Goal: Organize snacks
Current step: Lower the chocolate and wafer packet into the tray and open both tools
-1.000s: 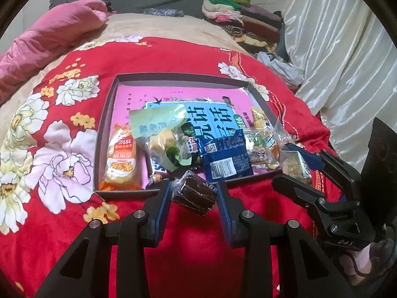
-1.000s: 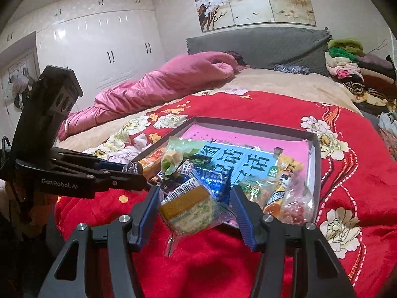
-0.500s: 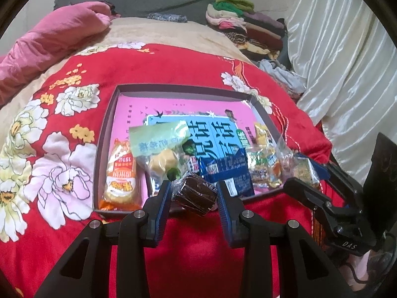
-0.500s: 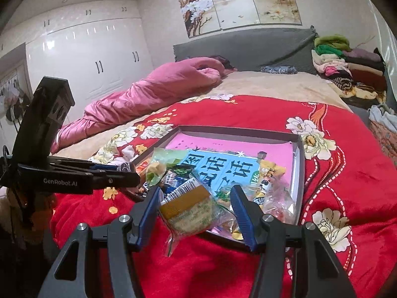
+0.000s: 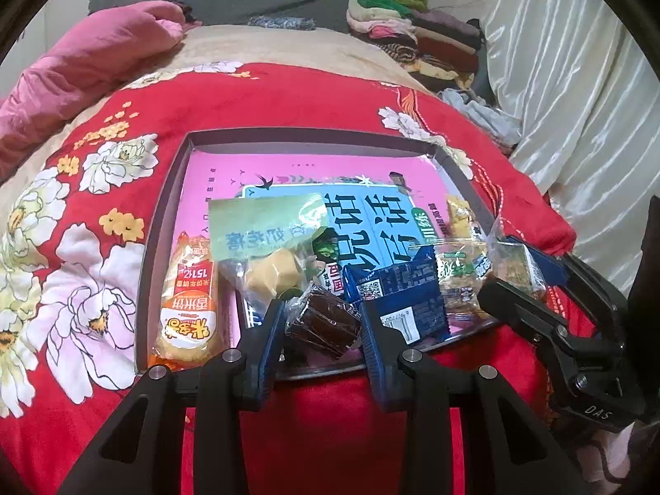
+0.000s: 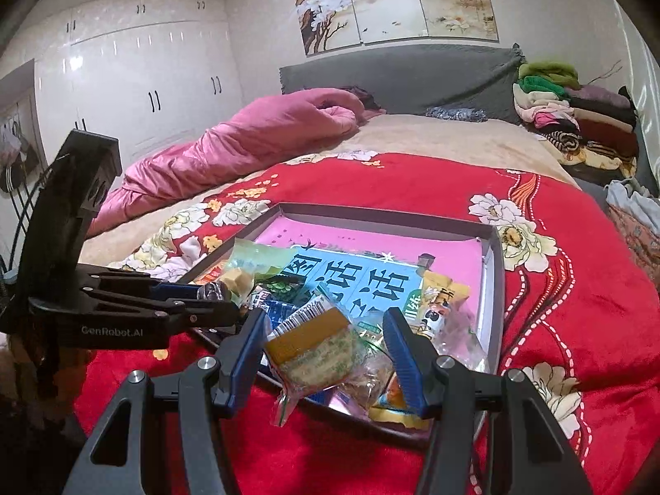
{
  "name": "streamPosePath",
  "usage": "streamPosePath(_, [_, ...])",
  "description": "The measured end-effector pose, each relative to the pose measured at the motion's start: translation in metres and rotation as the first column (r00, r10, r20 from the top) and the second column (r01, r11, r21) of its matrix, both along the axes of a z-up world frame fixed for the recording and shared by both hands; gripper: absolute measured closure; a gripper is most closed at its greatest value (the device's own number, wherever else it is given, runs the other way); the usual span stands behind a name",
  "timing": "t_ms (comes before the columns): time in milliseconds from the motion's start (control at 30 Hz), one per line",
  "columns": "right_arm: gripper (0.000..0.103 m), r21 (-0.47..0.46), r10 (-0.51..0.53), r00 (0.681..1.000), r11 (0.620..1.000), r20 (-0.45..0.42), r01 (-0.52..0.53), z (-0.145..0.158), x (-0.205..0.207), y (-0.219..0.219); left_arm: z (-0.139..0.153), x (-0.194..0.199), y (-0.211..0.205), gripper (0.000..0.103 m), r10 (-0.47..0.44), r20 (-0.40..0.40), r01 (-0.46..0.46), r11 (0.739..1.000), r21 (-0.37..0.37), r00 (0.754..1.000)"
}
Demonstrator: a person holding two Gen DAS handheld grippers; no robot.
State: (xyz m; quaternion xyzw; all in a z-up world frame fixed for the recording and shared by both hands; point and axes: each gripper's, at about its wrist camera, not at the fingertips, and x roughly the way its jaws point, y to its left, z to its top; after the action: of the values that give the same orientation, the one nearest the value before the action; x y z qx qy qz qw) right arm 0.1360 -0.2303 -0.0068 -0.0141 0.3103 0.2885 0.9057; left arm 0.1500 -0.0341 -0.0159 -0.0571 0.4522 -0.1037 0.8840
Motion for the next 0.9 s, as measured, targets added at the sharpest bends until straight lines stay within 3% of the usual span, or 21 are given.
streamPosePath(433, [0.045, -0.036, -0.009, 1.0, 0.999, -0.023, 0.008, -0.013, 0.022, 0.01, -0.008, 0.007, -0.003, 0.065, 0.011, -0.007, -0.011, 0.999, 0.037, 1.0])
streamPosePath(900, [0.043, -0.073, 0.026, 1.0, 0.997, 0.002, -0.026, -0.016, 0.019, 0.022, -0.015, 0.007, 0.0, 0.065, 0.025, -0.03, -0.024, 0.999, 0.037, 0.999])
